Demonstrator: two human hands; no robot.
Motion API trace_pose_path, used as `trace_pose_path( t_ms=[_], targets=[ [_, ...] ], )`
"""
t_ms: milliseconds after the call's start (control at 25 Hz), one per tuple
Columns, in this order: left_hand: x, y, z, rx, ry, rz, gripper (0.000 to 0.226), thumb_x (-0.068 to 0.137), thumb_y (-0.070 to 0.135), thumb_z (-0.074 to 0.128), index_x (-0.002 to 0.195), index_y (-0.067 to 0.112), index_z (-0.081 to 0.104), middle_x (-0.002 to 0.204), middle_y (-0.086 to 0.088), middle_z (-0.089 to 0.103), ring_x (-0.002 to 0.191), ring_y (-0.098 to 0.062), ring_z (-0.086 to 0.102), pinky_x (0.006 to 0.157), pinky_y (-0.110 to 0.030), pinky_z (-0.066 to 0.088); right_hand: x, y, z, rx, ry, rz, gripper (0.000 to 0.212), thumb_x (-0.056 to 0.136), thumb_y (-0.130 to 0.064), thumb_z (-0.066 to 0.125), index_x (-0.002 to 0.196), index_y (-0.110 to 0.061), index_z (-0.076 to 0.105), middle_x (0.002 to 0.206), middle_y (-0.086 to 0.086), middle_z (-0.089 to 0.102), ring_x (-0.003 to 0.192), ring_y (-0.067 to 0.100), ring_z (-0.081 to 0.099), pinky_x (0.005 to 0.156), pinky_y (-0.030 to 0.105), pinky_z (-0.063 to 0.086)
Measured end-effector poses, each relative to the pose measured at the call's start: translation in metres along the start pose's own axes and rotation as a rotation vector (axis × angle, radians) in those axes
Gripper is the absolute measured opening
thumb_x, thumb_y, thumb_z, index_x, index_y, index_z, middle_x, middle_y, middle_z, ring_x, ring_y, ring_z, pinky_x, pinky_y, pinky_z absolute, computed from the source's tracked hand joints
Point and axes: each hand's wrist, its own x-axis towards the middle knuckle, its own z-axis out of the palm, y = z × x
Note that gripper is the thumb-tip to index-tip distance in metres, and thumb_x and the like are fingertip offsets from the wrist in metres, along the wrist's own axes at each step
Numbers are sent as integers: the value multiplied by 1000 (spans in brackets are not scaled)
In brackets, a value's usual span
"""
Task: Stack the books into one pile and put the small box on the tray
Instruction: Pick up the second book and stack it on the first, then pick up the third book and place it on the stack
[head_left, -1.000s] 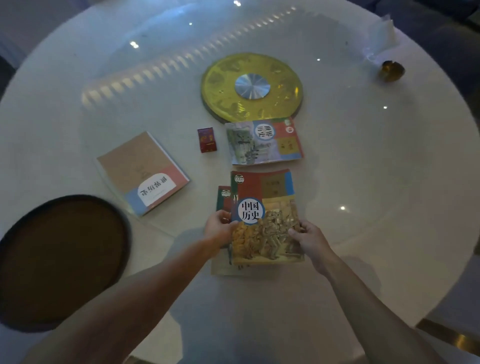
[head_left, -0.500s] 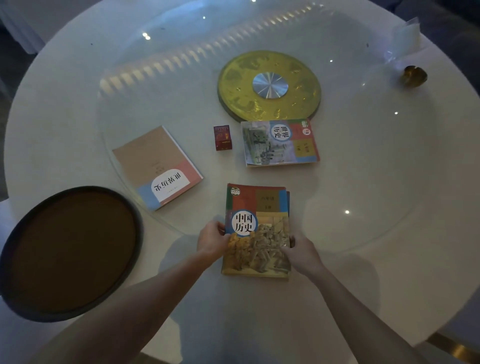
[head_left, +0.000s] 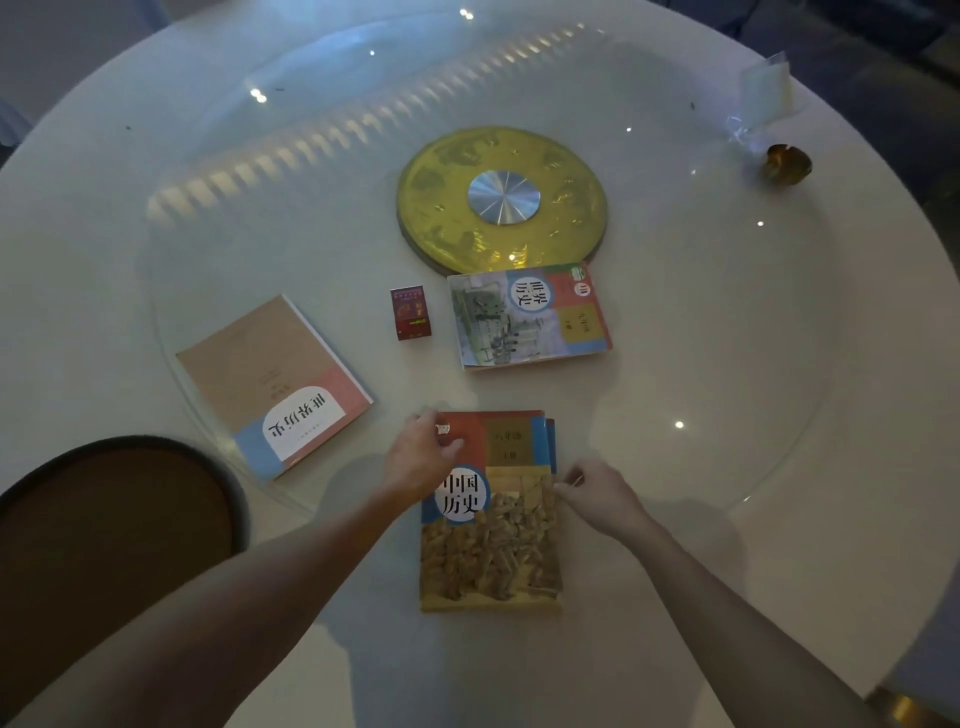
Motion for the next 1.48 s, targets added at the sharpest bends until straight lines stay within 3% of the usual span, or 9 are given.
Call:
trace_pose_path(
  t_ms=[200,360,480,680,800,960,1120,1320,1480],
  targets=[
    [62,51,-3,-230,-34,-84,66,81,42,77,137,19,51,127,-8,61,110,-21,60,88,-37,53,49,-31,-54,469,2,35,38,93,-34,70,121,-9,61,117,9,65,103,25,67,85,42,58],
    [100,78,-1,-366,4,-189,63,81,34,79,133,10,53,118,-7,64,100,-20,63,76,-33,55,91,-47,-82,741,116,47,49,93,-30,71,133,-6,58,125,10,65,104,23,67,86,44,60],
    [121,86,3,-457,23,-334,60,83,28,78,131,7,50,102,-2,57,82,-12,54,56,-22,41,123,-51,-93,757,321,30,41,92,-22,69,131,-11,62,126,5,66,101,18,64,88,39,58],
    [144,91,12,-456,96,-448,50,84,29,75,121,7,50,123,-14,54,99,-26,58,77,-38,53,168,-49,-100,722,353,6,56,90,-12,67,144,-7,55,124,-5,60,107,11,57,84,21,46],
    [154,91,17,-460,97,-474,40,84,29,73,108,3,53,119,-17,58,100,-30,60,80,-41,54,185,-45,-95,708,376,35,50,86,-10,70,135,-4,60,100,-14,64,84,4,62,65,13,45],
    [162,85,15,-524,133,-462,23,87,19,70,97,-2,69,80,-10,66,68,-19,61,56,-29,46,197,-39,-93,805,363,99,38,83,-13,72,120,-6,68,106,3,72,90,17,69,65,23,48],
    [166,80,8,-561,157,-436,15,87,13,69,73,13,64,70,1,60,62,-11,55,57,-27,46,196,-35,-92,846,345,126,8,82,-12,68,87,-16,72,99,8,76,81,18,63,63,27,46],
    [160,81,3,-582,93,-429,8,88,8,70,93,5,64,90,-12,66,85,-25,66,75,-38,58,174,-40,-95,971,418,62,15,82,-20,65,96,-16,65,102,11,73,89,26,71,75,38,60],
    [145,86,0,-652,69,-448,11,88,10,71,92,6,61,89,-11,69,72,-18,70,58,-34,60,151,-45,-103,1232,347,41,24,87,-17,66,111,-18,68,121,16,74,111,35,73,99,56,57]
  ],
)
